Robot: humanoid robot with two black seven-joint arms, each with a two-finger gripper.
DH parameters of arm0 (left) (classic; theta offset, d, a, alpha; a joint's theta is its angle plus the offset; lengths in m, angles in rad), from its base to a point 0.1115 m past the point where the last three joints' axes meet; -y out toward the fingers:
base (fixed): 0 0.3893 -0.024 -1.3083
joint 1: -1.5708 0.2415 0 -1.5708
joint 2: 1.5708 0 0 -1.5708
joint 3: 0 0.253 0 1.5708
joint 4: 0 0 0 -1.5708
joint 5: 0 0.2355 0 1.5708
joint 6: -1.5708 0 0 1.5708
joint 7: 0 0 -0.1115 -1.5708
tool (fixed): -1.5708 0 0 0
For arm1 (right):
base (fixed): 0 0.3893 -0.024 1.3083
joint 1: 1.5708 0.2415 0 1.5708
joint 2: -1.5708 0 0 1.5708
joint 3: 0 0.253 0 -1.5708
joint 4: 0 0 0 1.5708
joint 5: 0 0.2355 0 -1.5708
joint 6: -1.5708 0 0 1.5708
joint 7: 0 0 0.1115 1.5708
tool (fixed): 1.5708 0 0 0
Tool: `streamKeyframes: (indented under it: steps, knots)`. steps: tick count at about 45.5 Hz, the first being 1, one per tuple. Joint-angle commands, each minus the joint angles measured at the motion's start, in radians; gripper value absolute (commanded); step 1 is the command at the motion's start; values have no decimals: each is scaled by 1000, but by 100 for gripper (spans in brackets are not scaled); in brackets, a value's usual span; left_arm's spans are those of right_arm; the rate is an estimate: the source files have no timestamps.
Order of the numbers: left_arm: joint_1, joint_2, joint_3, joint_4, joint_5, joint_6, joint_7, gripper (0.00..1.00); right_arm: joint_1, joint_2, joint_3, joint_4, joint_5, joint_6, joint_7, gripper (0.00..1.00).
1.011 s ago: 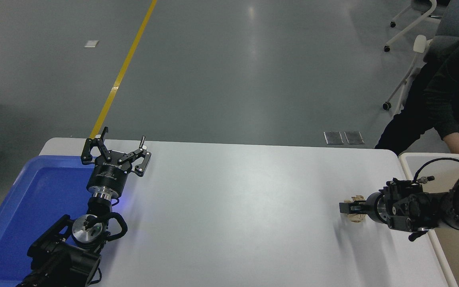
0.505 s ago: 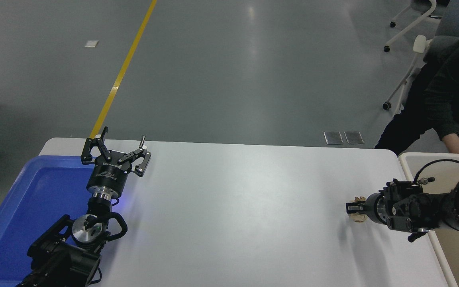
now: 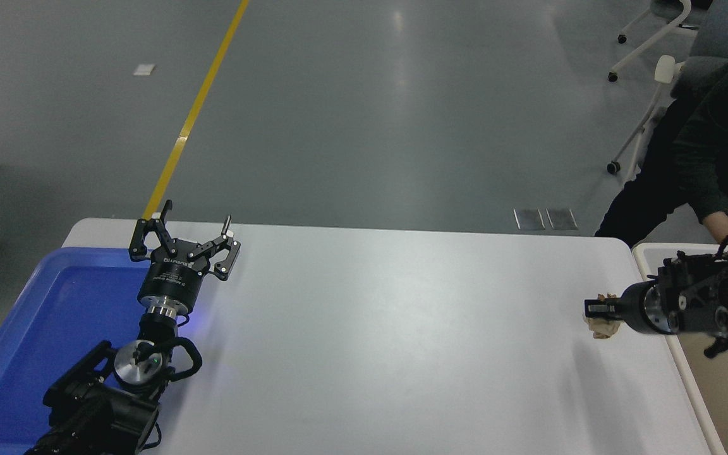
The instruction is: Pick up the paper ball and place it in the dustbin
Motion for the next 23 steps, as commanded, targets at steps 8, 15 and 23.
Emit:
streamKeyframes:
  steps: [8, 15, 23]
  knots:
    - [-1, 0, 1, 0, 0, 0, 0, 99, 584, -95, -223, 245, -50, 295, -5, 0]
    - [1, 0, 0, 0, 2, 0, 0, 99, 702, -94, -250, 245, -52, 412, -7, 0]
    - [1, 0, 0, 0, 1, 0, 0, 99, 756, -85, -249, 240, -49, 453, -11, 0]
